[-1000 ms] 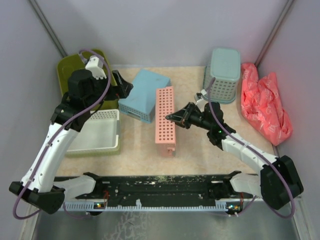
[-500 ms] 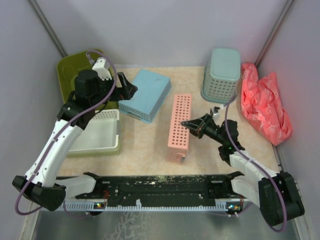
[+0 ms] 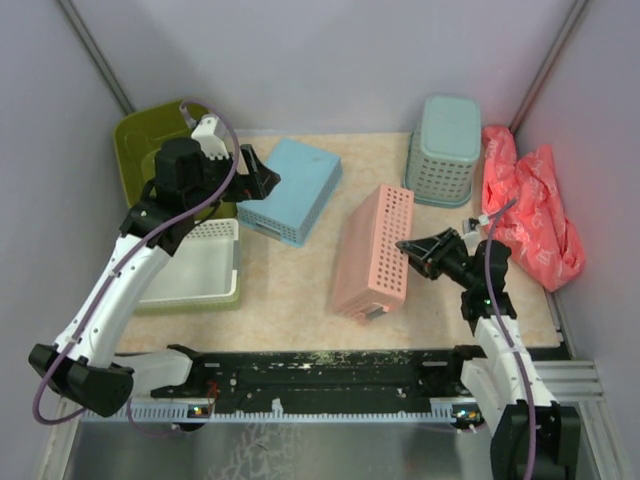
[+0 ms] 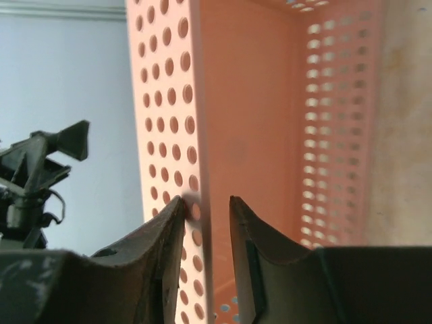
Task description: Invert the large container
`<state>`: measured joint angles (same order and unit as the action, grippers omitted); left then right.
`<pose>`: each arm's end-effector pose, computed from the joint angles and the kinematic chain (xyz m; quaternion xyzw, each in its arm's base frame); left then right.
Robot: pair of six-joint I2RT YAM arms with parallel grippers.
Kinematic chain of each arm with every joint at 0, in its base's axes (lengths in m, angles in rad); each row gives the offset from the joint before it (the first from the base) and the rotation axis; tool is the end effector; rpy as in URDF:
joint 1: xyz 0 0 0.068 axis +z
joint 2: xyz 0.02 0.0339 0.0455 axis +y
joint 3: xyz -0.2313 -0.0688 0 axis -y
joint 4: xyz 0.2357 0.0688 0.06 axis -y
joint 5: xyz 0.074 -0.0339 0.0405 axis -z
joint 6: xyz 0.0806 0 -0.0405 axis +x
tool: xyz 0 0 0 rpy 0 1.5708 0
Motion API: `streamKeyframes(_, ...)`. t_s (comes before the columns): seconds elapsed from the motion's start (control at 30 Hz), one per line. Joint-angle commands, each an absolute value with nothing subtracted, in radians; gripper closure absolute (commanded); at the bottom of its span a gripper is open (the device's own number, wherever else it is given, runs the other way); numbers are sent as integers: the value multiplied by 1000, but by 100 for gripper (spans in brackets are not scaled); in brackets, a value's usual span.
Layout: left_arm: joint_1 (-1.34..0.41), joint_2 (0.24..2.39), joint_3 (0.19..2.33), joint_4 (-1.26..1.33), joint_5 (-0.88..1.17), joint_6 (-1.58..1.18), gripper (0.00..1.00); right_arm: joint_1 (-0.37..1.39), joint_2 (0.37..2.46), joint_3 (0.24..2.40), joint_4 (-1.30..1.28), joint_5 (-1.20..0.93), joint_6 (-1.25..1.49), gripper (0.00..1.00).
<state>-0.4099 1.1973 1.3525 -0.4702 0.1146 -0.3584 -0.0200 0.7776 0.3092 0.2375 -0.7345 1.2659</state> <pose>0.2767 -0.1303 0.3768 0.0544 0.8068 -0.2628 0.5264 0.2239 0.0496 0.1923 0.2602 0.7192 0.5667 0.3065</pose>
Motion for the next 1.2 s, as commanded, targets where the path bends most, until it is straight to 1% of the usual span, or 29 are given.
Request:
streamKeyframes(0.0, -414, 1209, 1349, -439, 147, -347, 0, -78, 780, 340, -86, -695, 1056, 65)
streamKeyframes(0.07, -413, 1219, 1360, -448, 167, -343, 1, -80, 772, 383, -205, -627, 978, 61)
streamKeyframes(0.13, -413, 1228, 1367, -459, 194, -354, 0, -80, 758, 427, -298, -532, 911, 59)
streamKeyframes(0.33, -421, 1269, 1291, -406, 363, -404, 1, -80, 725, 536, -430, -294, 780, 49)
streamKeyframes(0.43, -459, 1310, 1258, -398, 383, -401, 1, -81, 733, 590, -467, -250, 733, 47)
streamKeyframes(0.53, -503, 1355, 1238, -408, 381, -378, 1, -78, 734, 611, -463, -271, 687, 33)
streamKeyframes(0.7, -584, 1432, 1189, -411, 380, -360, 1, -46, 766, 632, -521, -222, 634, 32)
streamKeyframes(0.77, -611, 1474, 1186, -401, 398, -373, 1, -32, 785, 609, -480, -248, 632, 32)
streamKeyframes(0.9, -635, 1539, 1203, -363, 486, -431, 1, 11, 892, 555, -290, -420, 643, 34)
streamKeyframes(0.97, -634, 1532, 1202, -330, 479, -437, 1, 53, 973, 571, -235, -434, 650, 33)
streamKeyframes(1.03, -630, 1517, 1211, -329, 426, -434, 1, 91, 1043, 572, -151, -440, 672, 33)
streamKeyframes(1.17, -615, 1502, 1221, -335, 397, -432, 1, 149, 1195, 574, 152, -386, 729, 33)
